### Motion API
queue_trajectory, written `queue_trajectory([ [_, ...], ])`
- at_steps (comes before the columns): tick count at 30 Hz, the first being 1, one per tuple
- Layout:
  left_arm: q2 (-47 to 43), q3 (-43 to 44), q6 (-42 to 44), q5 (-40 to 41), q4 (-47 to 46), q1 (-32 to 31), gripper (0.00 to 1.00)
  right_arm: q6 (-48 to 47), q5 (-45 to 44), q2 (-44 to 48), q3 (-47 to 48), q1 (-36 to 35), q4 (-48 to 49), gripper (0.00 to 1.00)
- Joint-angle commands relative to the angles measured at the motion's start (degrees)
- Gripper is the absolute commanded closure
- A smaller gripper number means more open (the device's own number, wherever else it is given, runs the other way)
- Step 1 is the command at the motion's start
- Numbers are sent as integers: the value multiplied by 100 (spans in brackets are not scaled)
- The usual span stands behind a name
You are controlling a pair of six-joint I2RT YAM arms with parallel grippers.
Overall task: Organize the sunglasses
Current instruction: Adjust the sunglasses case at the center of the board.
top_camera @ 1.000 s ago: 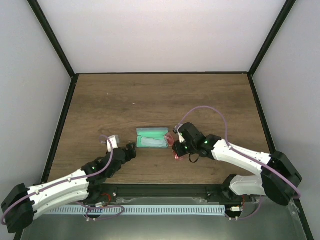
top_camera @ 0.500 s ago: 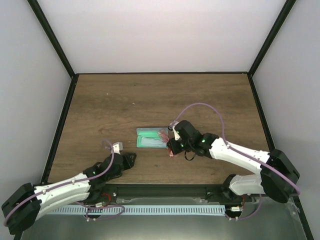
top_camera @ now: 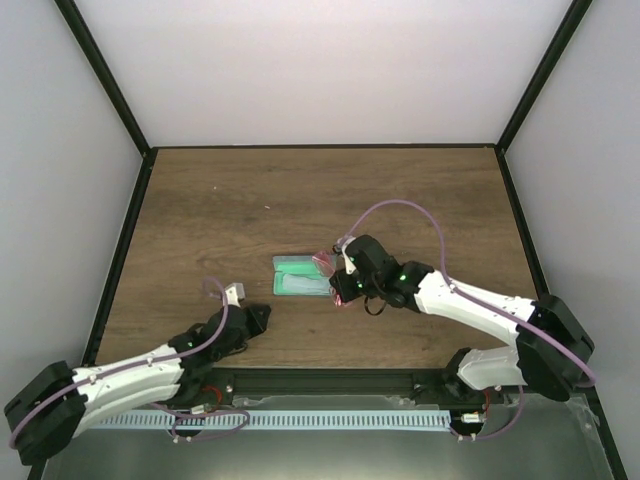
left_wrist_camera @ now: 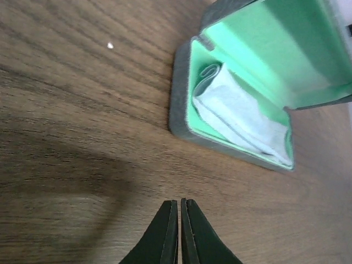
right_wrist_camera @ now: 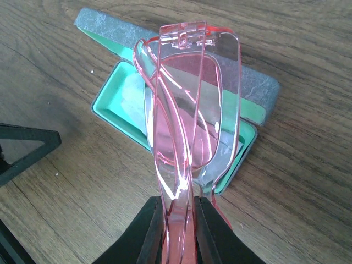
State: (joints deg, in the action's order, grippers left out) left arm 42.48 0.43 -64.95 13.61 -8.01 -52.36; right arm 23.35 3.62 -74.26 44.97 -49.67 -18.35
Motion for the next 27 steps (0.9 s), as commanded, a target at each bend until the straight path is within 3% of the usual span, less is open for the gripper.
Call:
queue_trajectory([
  [1,802,-29,74,84,-657,48,96,-57,-11,12,299,-34,17,92],
  [9,2382,464,281,-18,-1530,135,96,-22,28,292,281,-38,-35,92],
  [18,2633,803,552,-124,-1421,663,96,-75,-34,717,227,-37,-218,92],
  [27,3446,1049,922,-1124,-2081,1428,96,-133,-77,740,154,-42,-188,92],
])
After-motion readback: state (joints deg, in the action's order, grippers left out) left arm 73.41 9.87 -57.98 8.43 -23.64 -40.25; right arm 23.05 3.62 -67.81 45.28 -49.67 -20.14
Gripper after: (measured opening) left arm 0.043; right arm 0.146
